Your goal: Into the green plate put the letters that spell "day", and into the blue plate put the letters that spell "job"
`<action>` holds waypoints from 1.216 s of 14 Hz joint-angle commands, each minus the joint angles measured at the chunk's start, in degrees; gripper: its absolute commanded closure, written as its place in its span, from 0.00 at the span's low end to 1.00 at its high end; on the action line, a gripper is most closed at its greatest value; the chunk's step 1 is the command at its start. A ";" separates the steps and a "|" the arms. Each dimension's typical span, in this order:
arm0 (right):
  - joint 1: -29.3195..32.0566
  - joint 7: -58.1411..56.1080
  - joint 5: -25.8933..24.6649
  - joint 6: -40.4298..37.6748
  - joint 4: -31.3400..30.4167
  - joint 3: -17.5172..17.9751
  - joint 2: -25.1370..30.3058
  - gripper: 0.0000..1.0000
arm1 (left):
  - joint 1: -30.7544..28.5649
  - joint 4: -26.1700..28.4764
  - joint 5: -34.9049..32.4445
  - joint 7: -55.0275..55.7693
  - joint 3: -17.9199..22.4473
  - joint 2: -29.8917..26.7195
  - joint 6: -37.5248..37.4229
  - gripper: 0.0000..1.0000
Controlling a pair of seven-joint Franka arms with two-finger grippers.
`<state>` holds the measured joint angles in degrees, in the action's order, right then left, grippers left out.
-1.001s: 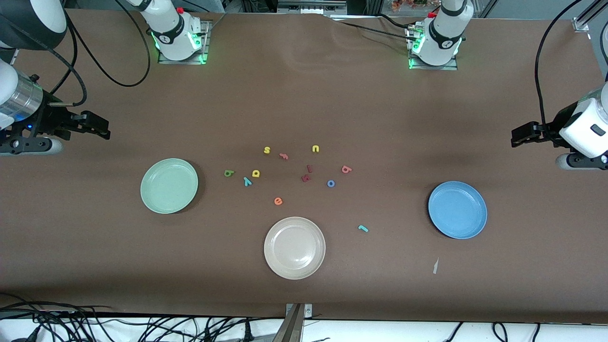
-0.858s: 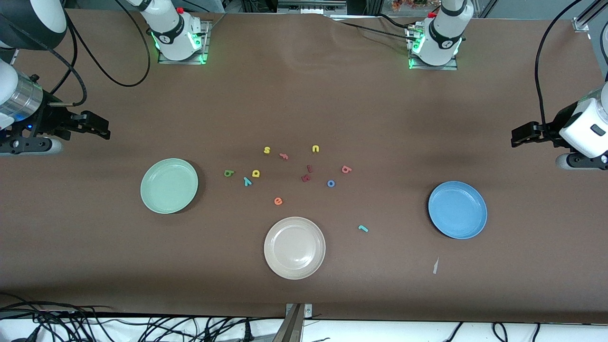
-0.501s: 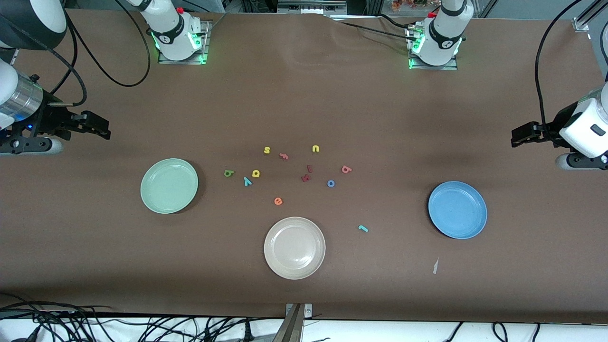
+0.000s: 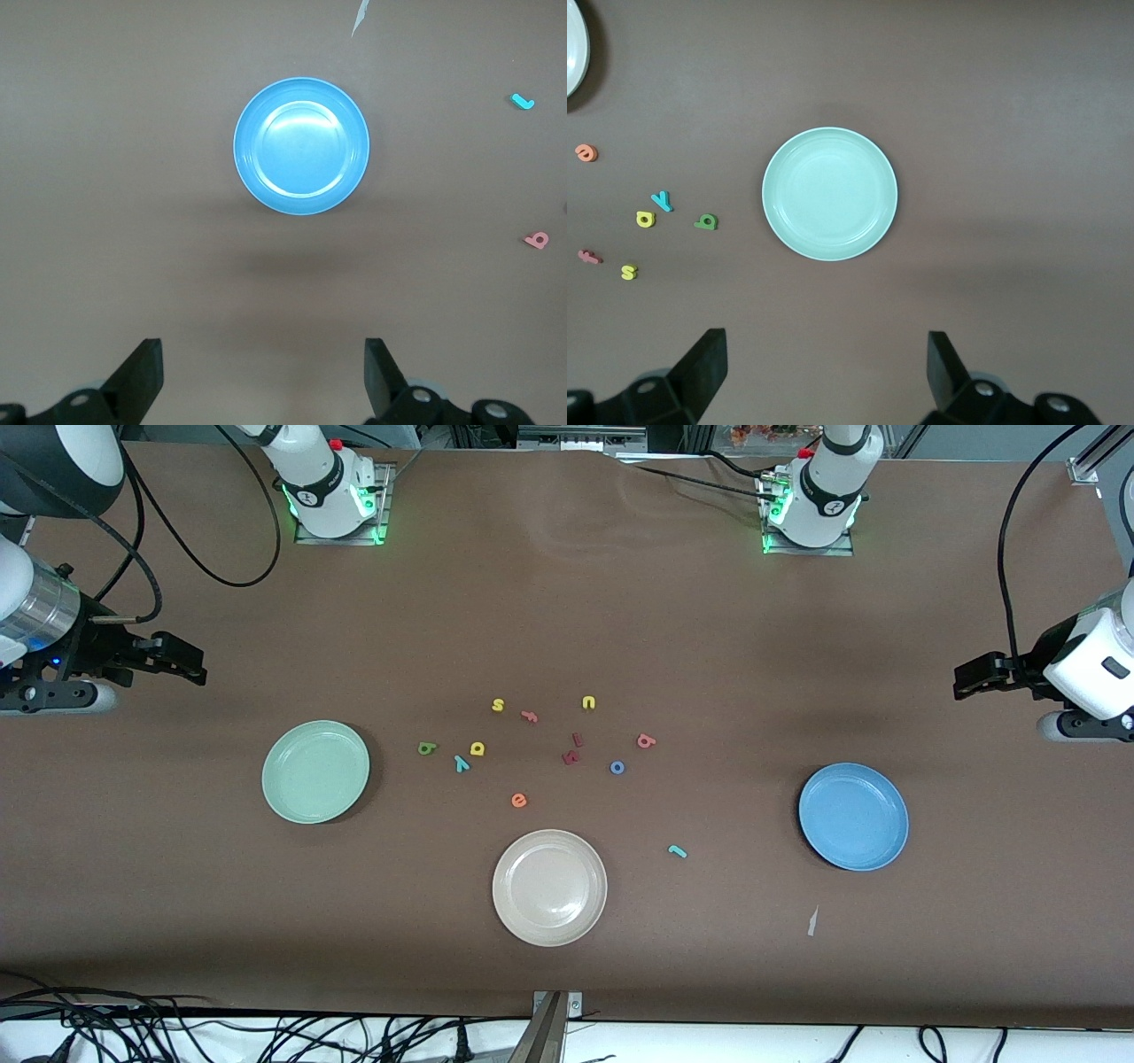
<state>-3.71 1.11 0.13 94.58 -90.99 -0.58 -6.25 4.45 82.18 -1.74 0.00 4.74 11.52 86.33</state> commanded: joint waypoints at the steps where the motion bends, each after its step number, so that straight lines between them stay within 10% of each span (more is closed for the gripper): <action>1: 0.72 -1.29 1.19 0.25 -0.67 0.23 0.62 0.00 | -0.41 -1.94 0.77 -0.79 -0.08 0.70 -1.52 0.00; 17: 0.72 -1.37 1.19 0.51 -1.20 0.31 0.71 0.00 | -0.41 -1.94 1.74 -0.62 0.01 0.70 -1.52 0.00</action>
<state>-3.71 1.00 0.19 94.58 -91.16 -0.58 -6.32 4.42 82.18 -1.36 0.00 4.74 11.52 86.33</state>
